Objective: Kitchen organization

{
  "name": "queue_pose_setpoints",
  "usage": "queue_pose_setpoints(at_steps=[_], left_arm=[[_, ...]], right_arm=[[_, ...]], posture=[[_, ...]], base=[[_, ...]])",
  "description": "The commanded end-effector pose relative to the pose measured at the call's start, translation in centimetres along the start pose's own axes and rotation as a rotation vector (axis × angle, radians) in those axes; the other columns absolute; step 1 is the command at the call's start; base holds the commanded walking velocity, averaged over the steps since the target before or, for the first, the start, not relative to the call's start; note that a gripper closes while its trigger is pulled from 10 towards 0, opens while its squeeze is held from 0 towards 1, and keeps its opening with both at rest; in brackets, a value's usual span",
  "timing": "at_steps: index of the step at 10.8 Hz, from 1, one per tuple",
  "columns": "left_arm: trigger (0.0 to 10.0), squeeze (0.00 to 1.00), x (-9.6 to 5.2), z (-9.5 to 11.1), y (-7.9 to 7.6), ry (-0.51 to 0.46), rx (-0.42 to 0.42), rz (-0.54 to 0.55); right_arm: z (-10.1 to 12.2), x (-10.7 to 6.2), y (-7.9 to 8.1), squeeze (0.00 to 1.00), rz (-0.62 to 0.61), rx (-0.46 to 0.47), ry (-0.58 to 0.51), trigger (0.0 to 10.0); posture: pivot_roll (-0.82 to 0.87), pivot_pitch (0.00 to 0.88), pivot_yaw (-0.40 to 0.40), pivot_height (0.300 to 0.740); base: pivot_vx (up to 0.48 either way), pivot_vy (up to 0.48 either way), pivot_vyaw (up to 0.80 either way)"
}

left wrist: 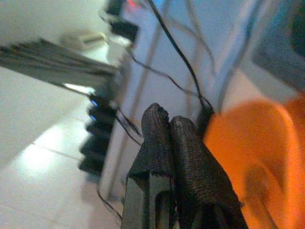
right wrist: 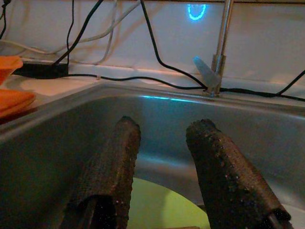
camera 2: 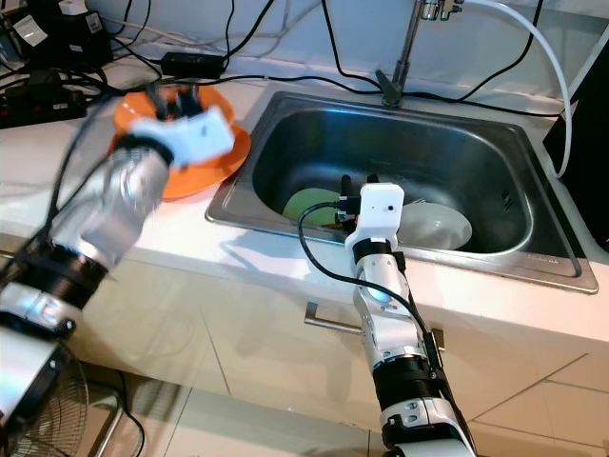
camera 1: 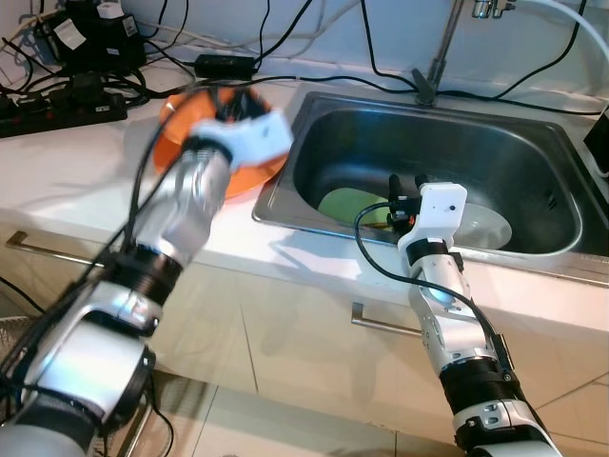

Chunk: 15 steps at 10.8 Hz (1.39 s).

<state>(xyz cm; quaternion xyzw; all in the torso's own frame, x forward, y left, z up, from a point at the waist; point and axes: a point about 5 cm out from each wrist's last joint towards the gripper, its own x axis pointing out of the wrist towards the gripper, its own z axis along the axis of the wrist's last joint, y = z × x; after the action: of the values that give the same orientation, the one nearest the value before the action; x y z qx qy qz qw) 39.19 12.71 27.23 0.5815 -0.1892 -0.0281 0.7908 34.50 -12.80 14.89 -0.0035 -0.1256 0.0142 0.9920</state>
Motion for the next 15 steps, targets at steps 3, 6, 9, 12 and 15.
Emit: queue_pose_setpoints(at_steps=[3,6,9,12,15], left_arm=[[10.0,0.00,-0.7,5.1,-0.1,-0.309,-0.226,-0.024],[10.0,0.00,-2.1,7.5,-0.9,-0.451,-0.678,-0.131],[10.0,0.00,-2.8,7.1,-1.0,-0.483,-0.962,-0.197],[10.0,0.00,-3.3,7.0,-0.3,-0.555,-1.131,-0.263],[10.0,0.00,-3.5,7.0,-0.5,-0.546,-1.209,-0.349]], right_arm=[[-0.7,0.0,-0.5,0.69,-0.016,0.001,0.039,10.0],[-0.5,0.0,-0.7,1.00,-0.019,-0.016,0.023,10.0],[0.0,0.0,-0.4,1.00,0.048,-0.080,-0.014,10.0],[1.7,0.5,1.0,1.00,0.131,-0.135,-0.085,10.0],[4.0,1.2,1.8,0.00,0.181,-0.150,-0.149,10.0]], posture=[[0.20,0.055,0.003,0.740],[0.19,0.052,0.009,0.740],[0.19,0.039,0.014,0.740],[0.19,0.020,0.019,0.740],[0.18,0.004,0.022,0.740]], base=[[0.000,0.000,0.00],[0.000,0.000,0.00],[0.000,0.000,0.00],[0.000,0.000,0.00],[0.000,0.000,0.00]])
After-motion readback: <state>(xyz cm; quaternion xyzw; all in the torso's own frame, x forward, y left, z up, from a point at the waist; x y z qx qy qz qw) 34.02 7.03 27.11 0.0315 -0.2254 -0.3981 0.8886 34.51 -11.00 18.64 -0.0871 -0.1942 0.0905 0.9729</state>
